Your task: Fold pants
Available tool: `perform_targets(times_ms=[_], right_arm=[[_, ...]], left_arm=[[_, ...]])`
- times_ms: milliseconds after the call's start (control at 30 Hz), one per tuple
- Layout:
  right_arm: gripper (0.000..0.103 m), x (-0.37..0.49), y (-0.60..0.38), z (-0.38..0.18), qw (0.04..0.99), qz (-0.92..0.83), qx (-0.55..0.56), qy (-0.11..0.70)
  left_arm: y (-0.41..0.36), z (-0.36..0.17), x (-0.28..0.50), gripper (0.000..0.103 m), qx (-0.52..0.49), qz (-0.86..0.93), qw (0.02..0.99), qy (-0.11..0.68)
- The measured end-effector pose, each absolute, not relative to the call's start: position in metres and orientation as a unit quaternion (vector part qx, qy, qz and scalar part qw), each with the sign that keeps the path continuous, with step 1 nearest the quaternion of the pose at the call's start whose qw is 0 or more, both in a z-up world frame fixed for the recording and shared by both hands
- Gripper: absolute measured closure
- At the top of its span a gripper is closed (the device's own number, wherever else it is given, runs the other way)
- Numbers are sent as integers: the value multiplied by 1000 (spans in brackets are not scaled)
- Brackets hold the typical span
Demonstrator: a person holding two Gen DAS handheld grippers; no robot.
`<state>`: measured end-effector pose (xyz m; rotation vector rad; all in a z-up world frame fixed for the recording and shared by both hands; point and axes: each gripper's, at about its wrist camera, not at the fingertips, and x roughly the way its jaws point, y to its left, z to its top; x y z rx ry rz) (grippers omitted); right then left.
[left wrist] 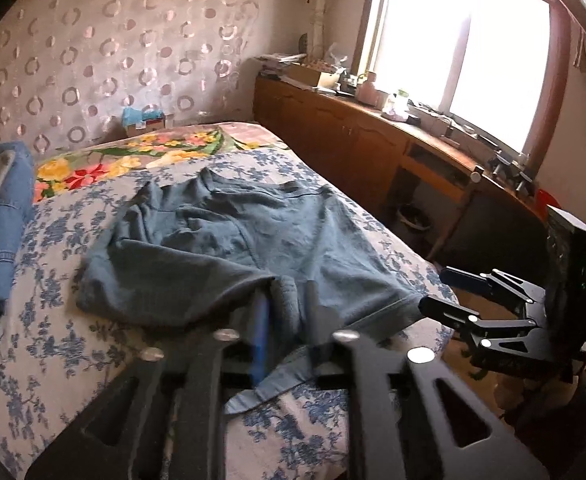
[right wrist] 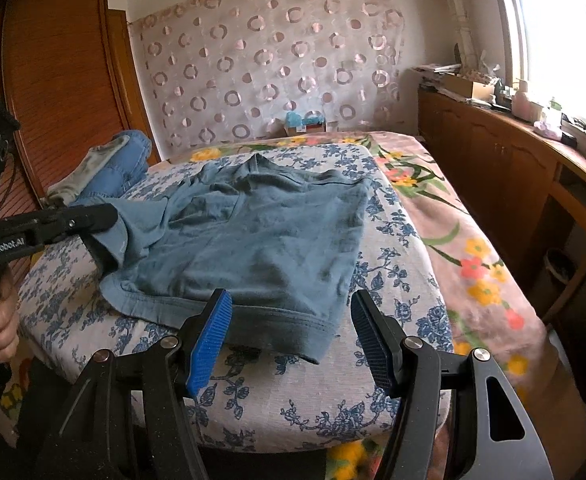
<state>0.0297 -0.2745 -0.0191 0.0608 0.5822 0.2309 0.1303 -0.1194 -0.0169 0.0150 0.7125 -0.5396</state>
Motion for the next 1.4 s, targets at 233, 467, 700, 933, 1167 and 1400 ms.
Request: perform_targets(times_ms=[233,467,700,933,1167,1400], right_arm=[[39,34,-272,-17,950,122,30,287],[39,44,-254,-21,945,152,24,287],[65,59,-229,-33,934,197,35,295],[69,71,-220,-44,922,213,27,321],[95,77,-231,-39,917,223,43,329],[98,72,-238,-17,930,224,29,291]], left_arm=[[-98,-11,123,34,5,-249,910,331],[-66,-32,124,34,8,-205,918,339],[-55,-66,131,34,15,-180,912,368],[-48,-80,126,34,9,-178,909,378],[-46,-81,123,35,6,-176,909,377],[-45,-72,119,34,-9,-183,912,367]])
